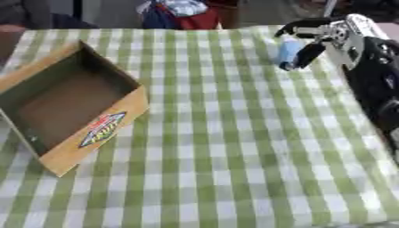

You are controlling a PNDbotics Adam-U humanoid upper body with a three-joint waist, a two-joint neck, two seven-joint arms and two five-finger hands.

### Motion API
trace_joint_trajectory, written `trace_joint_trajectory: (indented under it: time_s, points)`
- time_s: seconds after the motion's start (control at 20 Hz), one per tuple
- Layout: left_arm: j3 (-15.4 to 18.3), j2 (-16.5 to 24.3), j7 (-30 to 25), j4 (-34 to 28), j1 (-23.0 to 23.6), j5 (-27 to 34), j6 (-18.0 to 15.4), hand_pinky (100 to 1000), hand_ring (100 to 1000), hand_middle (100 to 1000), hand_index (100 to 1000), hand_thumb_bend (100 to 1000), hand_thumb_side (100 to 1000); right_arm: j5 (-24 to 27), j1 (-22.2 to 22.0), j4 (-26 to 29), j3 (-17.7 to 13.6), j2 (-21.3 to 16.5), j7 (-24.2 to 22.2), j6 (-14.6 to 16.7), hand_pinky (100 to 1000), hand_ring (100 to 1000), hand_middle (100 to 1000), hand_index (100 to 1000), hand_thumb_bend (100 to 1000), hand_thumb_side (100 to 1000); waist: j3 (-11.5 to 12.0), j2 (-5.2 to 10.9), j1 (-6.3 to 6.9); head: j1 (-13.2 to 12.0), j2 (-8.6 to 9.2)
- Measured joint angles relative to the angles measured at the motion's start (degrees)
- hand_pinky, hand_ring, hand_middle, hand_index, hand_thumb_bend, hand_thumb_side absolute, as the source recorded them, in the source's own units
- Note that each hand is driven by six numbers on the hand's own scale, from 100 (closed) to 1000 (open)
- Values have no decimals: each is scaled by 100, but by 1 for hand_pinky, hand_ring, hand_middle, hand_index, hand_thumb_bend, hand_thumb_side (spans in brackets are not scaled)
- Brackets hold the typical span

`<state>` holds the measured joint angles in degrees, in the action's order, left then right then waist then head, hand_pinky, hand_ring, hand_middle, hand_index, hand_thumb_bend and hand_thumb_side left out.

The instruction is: Pick up objects on the table and place them in the box.

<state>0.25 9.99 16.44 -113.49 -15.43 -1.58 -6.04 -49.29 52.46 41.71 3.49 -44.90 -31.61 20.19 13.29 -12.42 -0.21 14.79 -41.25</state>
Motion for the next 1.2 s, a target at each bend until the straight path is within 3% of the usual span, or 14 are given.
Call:
trace_joint_trajectory:
  time_s: [0.65, 0.95, 1.1, 1.2]
  points:
    - [0, 0, 0, 0, -34, 0, 0, 649, 535, 605, 760, 100, 654, 3, -61, -142, -141, -193, 139, -31, 952, 1000, 1000, 1000, 310, 326, 48, -187, 61, 77, 154]
    - [-1, 0, -4, 0, -70, 0, 0, 649, 535, 605, 760, 100, 654, 12, -61, -257, -203, -224, 152, -37, 947, 1000, 1000, 994, 281, 336, 89, -207, 80, 119, 159]
    - [-1, 0, -4, 0, -73, 0, -1, 649, 535, 605, 759, 100, 655, 34, -62, -285, -211, -224, 179, -41, 939, 1000, 1000, 939, 229, 330, 96, -208, 81, 131, 193]
    - [-1, 0, -5, 0, -73, 0, -1, 649, 535, 605, 759, 100, 655, 46, -64, -292, -218, -224, 215, -47, 937, 1000, 1000, 967, 238, 324, 98, -208, 81, 144, 200]
